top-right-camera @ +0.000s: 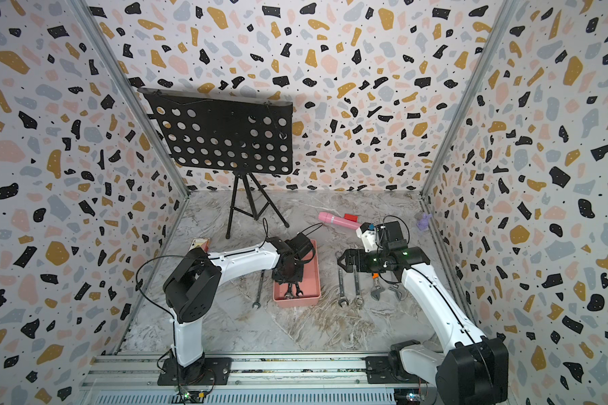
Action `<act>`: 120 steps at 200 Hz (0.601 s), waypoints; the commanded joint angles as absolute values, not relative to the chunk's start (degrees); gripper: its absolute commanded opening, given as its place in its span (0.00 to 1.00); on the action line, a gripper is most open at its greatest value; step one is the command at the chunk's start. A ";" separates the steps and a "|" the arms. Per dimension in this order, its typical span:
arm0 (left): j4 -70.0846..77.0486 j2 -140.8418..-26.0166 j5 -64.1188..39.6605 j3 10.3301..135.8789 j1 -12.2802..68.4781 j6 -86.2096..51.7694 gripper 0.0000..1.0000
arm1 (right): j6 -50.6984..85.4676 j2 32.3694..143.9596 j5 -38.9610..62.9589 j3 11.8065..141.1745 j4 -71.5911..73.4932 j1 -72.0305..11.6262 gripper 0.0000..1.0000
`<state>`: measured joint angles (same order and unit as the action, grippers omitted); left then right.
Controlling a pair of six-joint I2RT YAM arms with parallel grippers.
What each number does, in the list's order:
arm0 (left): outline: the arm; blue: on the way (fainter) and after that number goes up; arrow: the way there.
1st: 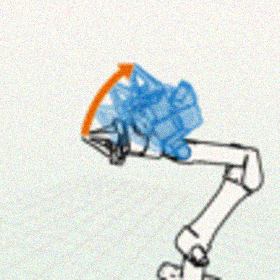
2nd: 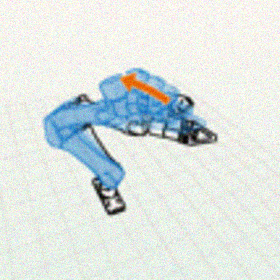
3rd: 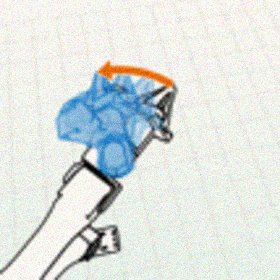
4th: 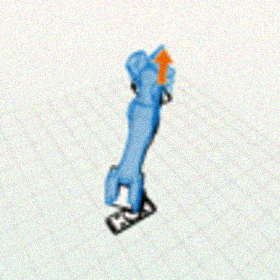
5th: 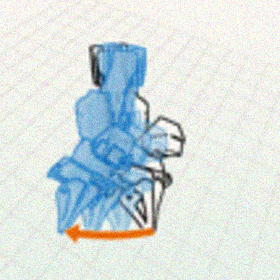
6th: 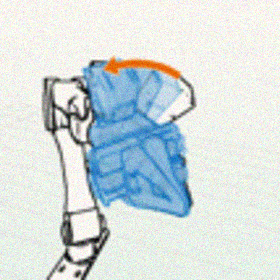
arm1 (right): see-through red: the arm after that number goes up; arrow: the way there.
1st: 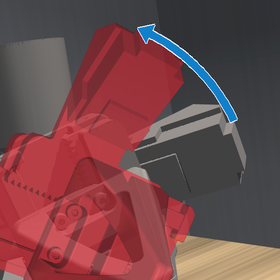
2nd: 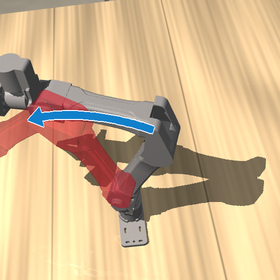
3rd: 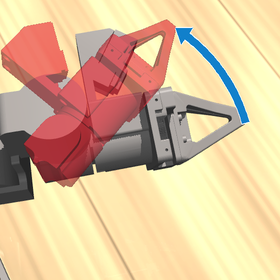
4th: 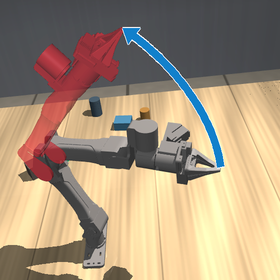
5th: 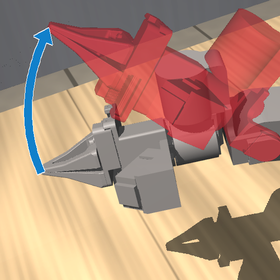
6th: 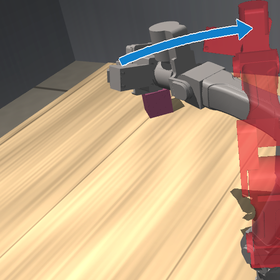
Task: Take out the wrench from the storage box
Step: Pick up the wrench from the storage box.
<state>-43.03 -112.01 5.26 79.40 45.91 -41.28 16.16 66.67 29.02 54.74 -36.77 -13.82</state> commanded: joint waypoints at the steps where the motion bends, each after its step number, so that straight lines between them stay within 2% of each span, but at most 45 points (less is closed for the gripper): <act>1: -44.75 -108.96 6.58 81.52 45.59 -40.47 0.01 | 15.40 65.30 29.64 55.90 -36.87 -13.62 1.00; 120: -52.98 -104.85 6.68 87.93 45.96 -39.55 0.02 | 14.88 64.86 29.77 57.06 -37.30 -13.57 1.00</act>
